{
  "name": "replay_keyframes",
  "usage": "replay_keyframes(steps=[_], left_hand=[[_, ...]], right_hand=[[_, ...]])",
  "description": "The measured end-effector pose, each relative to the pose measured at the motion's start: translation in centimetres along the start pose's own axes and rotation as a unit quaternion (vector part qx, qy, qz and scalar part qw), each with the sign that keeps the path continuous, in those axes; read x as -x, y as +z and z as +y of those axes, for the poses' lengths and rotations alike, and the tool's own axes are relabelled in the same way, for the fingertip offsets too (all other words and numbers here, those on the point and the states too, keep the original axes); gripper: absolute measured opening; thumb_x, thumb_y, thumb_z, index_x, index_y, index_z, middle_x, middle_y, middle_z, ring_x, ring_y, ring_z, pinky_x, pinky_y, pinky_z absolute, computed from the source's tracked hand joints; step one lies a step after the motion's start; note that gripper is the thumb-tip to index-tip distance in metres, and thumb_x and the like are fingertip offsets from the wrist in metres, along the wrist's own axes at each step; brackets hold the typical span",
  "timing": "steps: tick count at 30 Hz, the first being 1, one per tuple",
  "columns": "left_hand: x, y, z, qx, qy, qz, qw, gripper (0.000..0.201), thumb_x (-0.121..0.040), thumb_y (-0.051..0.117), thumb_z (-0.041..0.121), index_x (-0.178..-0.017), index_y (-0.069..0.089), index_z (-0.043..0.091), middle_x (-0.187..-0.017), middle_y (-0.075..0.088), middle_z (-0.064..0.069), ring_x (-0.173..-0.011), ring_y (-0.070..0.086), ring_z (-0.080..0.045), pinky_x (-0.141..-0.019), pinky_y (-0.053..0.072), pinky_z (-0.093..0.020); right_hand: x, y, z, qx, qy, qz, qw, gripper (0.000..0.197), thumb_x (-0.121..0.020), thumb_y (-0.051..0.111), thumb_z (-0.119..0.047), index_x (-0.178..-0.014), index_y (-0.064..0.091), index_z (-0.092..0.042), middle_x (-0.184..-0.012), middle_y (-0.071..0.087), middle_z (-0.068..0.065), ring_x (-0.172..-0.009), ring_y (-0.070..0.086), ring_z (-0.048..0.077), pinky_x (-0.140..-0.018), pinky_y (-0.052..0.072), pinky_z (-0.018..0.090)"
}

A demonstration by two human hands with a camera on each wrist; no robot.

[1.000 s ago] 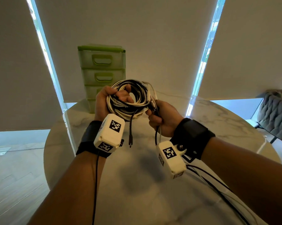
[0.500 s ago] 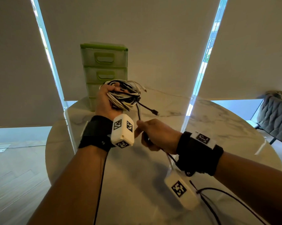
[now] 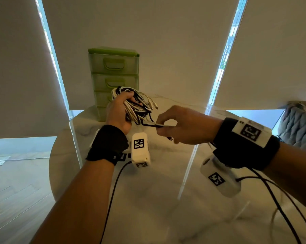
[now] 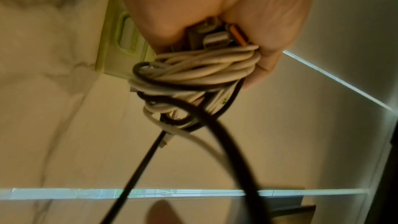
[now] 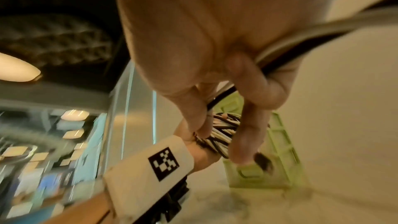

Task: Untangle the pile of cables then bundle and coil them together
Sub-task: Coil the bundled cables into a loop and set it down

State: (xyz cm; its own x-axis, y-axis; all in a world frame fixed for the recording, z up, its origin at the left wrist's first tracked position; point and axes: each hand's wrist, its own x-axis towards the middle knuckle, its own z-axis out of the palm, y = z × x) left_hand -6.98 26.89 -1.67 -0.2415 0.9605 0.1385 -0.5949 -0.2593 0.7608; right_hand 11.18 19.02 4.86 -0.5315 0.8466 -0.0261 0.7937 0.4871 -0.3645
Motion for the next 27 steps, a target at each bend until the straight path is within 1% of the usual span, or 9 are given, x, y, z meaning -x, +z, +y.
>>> replay_keyframes(steps=[4,6,8,13,17,20,22,25,27], left_hand=[[-0.2,-0.5,0.0,0.040,-0.028,0.014,0.999,0.014,-0.088,0.056,0.013,-0.075,0.057,0.009,-0.056,0.054,0.001,-0.052,0.058,-0.013,-0.061,0.051,-0.029],[-0.2,-0.4,-0.1,0.038,-0.036,0.016,0.999,0.013,-0.088,0.057,0.014,-0.075,0.058,0.009,-0.058,0.054,0.001,-0.052,0.058,-0.014,-0.061,0.051,-0.029],[0.1,0.0,-0.1,0.019,-0.038,0.009,0.999,0.013,-0.087,0.059,0.015,-0.075,0.058,0.009,-0.057,0.055,0.001,-0.052,0.058,-0.014,-0.062,0.051,-0.030],[0.8,1.2,-0.8,-0.114,-0.040,-0.028,0.992,0.019,-0.087,0.065,0.023,-0.073,0.062,0.010,-0.056,0.059,0.000,-0.050,0.059,-0.014,-0.055,0.047,-0.028],[1.0,0.9,-0.7,-0.205,-0.083,-0.108,0.969,0.039,-0.080,0.070,0.046,-0.088,0.069,0.008,-0.087,0.067,-0.015,-0.075,0.065,-0.026,-0.069,0.052,-0.037],[1.7,1.3,-0.6,-0.240,-0.105,-0.155,0.953,0.061,-0.082,0.063,0.057,-0.109,0.068,0.002,-0.109,0.067,-0.025,-0.094,0.066,-0.033,-0.087,0.051,-0.044],[2.3,1.6,-0.5,-0.230,-0.130,-0.189,0.946,0.065,-0.085,0.052,0.061,-0.110,0.068,0.004,-0.107,0.068,-0.023,-0.094,0.066,-0.029,-0.087,0.052,-0.041],[2.7,1.9,-0.4,-0.160,-0.197,-0.214,0.943,0.077,-0.089,0.029,0.071,-0.092,0.074,0.009,-0.089,0.071,-0.017,-0.081,0.069,-0.026,-0.071,0.058,-0.034],[2.5,1.7,-0.4,-0.124,-0.226,-0.218,0.941,0.094,-0.079,0.026,0.083,-0.103,0.071,0.004,-0.102,0.068,-0.022,-0.094,0.067,-0.033,-0.083,0.056,-0.041]], right_hand=[[-0.2,0.8,1.5,-0.217,0.039,-0.098,0.971,0.009,-0.097,0.053,-0.031,-0.091,0.059,-0.029,-0.123,0.055,-0.003,-0.084,0.071,0.017,-0.065,0.043,0.018],[-0.3,1.0,1.7,-0.292,0.028,-0.103,0.951,0.014,-0.098,0.051,-0.025,-0.087,0.059,-0.023,-0.110,0.057,0.006,-0.075,0.070,0.019,-0.047,0.035,0.016],[-0.5,1.0,1.6,-0.321,0.009,-0.082,0.943,0.016,-0.099,0.051,-0.020,-0.086,0.060,-0.019,-0.112,0.060,0.009,-0.065,0.066,0.016,-0.042,0.031,0.015],[-1.3,-0.6,0.6,-0.271,-0.024,-0.073,0.960,0.017,-0.099,0.049,-0.015,-0.087,0.061,-0.015,-0.067,0.057,-0.008,-0.053,0.056,0.013,-0.044,0.025,0.019],[-2.0,-1.6,-0.4,-0.170,-0.032,-0.078,0.982,0.018,-0.097,0.054,-0.019,-0.097,0.067,-0.007,-0.062,0.060,0.003,-0.047,0.047,0.013,-0.047,0.031,0.023],[-2.6,-1.7,-1.1,-0.100,-0.053,-0.066,0.991,0.006,-0.088,0.067,-0.019,-0.083,0.066,-0.017,-0.057,0.063,-0.008,-0.045,0.053,0.003,-0.053,0.045,0.017],[-3.3,-1.6,-1.2,-0.107,-0.052,-0.038,0.992,0.008,-0.083,0.073,-0.016,-0.082,0.066,-0.018,-0.061,0.065,-0.008,-0.045,0.054,0.001,-0.051,0.046,0.017],[-4.2,-1.5,-1.0,-0.125,-0.035,0.008,0.991,0.014,-0.081,0.076,-0.018,-0.090,0.067,-0.014,-0.066,0.068,-0.006,-0.048,0.059,0.000,-0.046,0.043,0.013],[-4.6,-1.6,-0.9,-0.156,-0.012,0.011,0.988,0.018,-0.080,0.077,-0.019,-0.092,0.066,-0.011,-0.065,0.070,-0.003,-0.051,0.061,0.002,-0.045,0.044,0.014]])
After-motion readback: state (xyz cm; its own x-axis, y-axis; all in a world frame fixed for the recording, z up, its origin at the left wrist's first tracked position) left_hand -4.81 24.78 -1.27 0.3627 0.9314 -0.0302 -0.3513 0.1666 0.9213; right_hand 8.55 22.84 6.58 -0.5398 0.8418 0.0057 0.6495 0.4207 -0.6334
